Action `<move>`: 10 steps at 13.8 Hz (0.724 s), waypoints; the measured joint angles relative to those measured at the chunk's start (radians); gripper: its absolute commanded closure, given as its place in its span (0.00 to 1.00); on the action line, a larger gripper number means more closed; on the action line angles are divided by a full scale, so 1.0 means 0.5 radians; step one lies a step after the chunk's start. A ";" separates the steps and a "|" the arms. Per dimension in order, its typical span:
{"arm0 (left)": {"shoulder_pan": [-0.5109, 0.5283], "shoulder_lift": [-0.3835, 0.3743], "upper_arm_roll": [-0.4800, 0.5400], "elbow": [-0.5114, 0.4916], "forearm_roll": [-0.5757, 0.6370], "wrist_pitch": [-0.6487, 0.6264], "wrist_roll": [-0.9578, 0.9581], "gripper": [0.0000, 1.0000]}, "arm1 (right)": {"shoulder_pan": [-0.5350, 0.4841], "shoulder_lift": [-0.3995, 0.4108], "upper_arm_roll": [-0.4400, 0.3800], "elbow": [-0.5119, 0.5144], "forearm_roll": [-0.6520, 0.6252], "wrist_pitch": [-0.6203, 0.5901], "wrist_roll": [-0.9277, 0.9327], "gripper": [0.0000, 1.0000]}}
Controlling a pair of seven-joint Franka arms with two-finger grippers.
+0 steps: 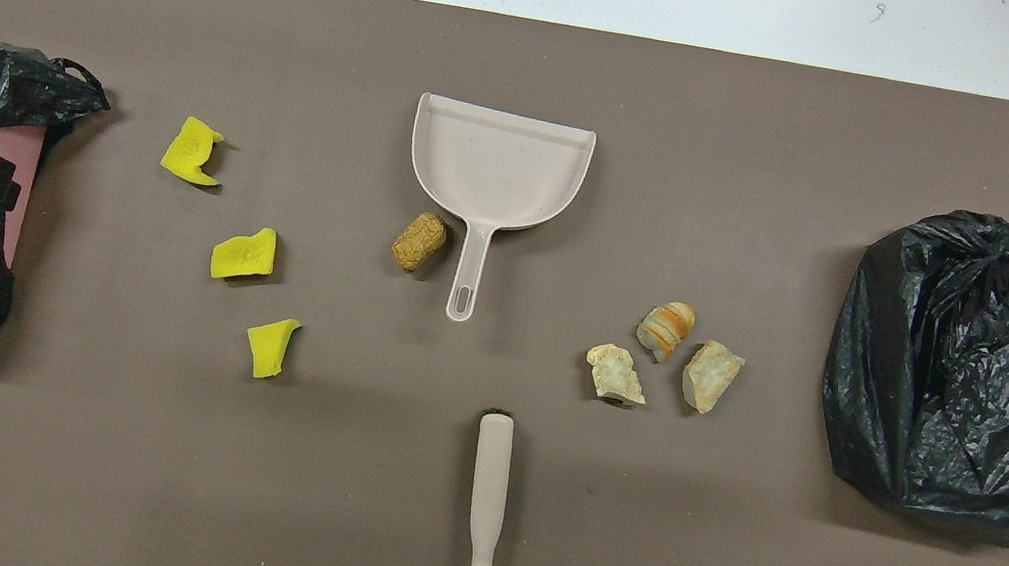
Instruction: Sweep and dump trash in bin
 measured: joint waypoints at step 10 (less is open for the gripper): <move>-0.003 0.003 -0.011 -0.011 -0.061 0.007 -0.014 0.00 | 0.000 -0.004 0.000 -0.003 0.006 -0.015 0.000 0.00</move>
